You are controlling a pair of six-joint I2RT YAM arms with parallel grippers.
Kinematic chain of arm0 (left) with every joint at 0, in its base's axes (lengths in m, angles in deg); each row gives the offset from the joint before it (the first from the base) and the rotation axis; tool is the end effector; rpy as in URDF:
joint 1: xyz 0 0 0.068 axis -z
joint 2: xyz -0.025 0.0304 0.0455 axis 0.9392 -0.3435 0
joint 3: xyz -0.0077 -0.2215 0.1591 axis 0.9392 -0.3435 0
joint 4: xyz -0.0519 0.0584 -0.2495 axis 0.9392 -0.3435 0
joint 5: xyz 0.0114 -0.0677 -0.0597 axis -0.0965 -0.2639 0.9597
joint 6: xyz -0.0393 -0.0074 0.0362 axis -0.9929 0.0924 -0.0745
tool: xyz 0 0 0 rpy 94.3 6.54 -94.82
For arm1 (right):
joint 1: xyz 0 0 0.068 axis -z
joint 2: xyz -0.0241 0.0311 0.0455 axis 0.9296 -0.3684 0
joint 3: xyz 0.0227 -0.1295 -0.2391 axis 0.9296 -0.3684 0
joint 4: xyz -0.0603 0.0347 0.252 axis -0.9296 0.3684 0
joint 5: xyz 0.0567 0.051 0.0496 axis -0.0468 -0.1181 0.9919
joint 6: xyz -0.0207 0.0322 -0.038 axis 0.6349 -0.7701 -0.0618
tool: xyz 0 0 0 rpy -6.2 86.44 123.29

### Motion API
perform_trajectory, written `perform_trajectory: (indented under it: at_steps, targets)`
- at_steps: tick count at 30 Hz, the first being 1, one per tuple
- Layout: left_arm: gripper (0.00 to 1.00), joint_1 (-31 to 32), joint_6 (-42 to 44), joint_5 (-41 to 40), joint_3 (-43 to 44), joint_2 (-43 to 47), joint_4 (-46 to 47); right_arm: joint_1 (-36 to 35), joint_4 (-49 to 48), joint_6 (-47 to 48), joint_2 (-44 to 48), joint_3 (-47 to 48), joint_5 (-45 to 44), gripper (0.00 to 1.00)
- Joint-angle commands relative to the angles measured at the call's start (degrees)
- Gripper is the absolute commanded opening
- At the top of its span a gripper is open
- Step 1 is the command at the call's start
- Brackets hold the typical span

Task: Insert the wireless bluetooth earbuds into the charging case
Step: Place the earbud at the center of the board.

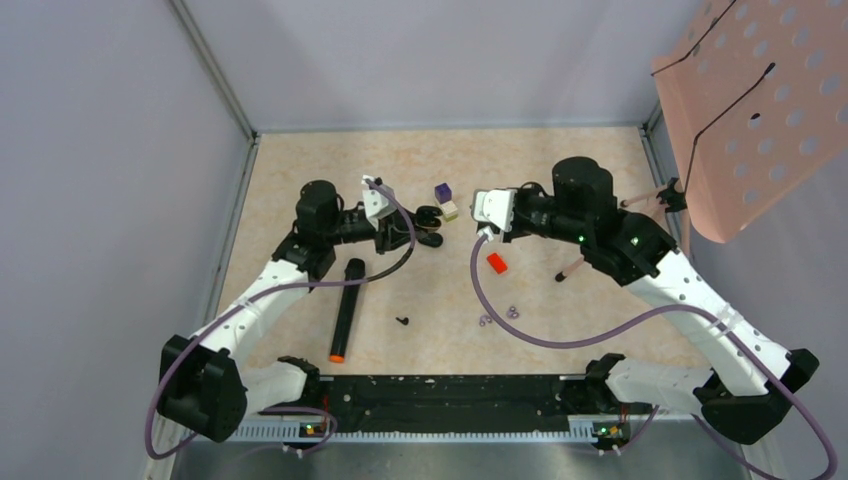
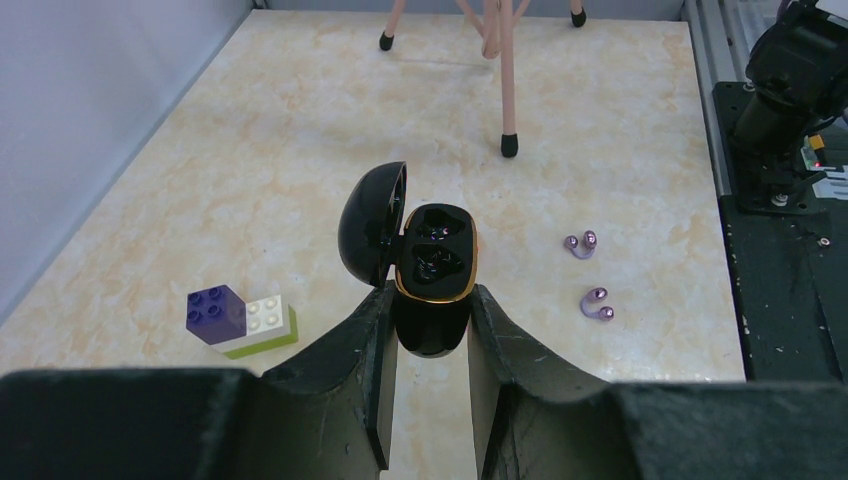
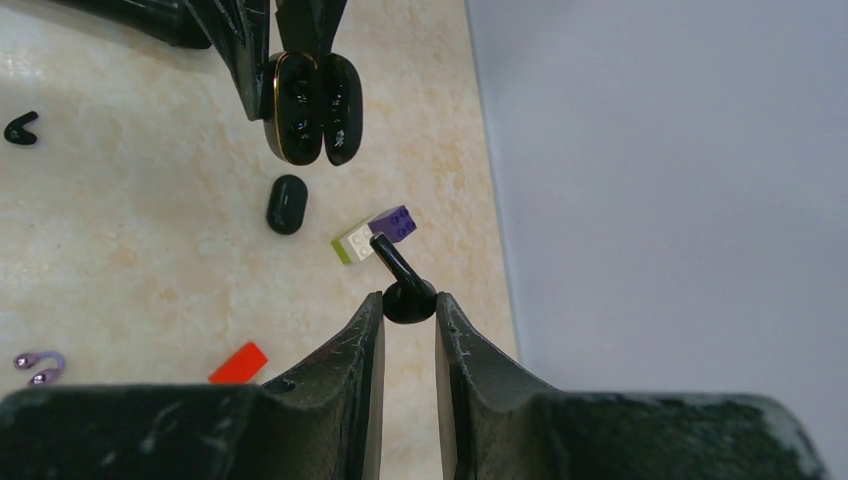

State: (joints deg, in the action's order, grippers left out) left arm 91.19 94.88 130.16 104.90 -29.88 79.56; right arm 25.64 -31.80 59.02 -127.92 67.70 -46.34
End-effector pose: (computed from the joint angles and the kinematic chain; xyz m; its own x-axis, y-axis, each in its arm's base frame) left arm 0.2317 -0.1219 0.3128 0.0917 0.1122 -0.9895 0.9708 0.2111 0.1139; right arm 0.1593 0.1594 0.4262 0.5033 -0.5876 -0.6336 -0.7103 0.1364 -0.6906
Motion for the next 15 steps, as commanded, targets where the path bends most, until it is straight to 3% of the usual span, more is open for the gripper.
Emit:
perform_trajectory:
  at_steps: [1,10,15]
  targets:
    - [0.00,0.57,-2.27,0.40,2.48,-0.51,4.72,-0.85,-4.26,1.10,0.59,0.19,-0.35,0.00]
    - [0.00,0.96,-5.67,-1.52,3.94,-1.55,5.17,-2.80,-3.74,-0.06,-1.25,0.82,-3.64,0.00]
    - [0.00,1.35,-8.62,-2.43,4.44,-2.15,5.32,-6.04,-2.75,1.48,-3.52,2.08,-11.03,0.00]
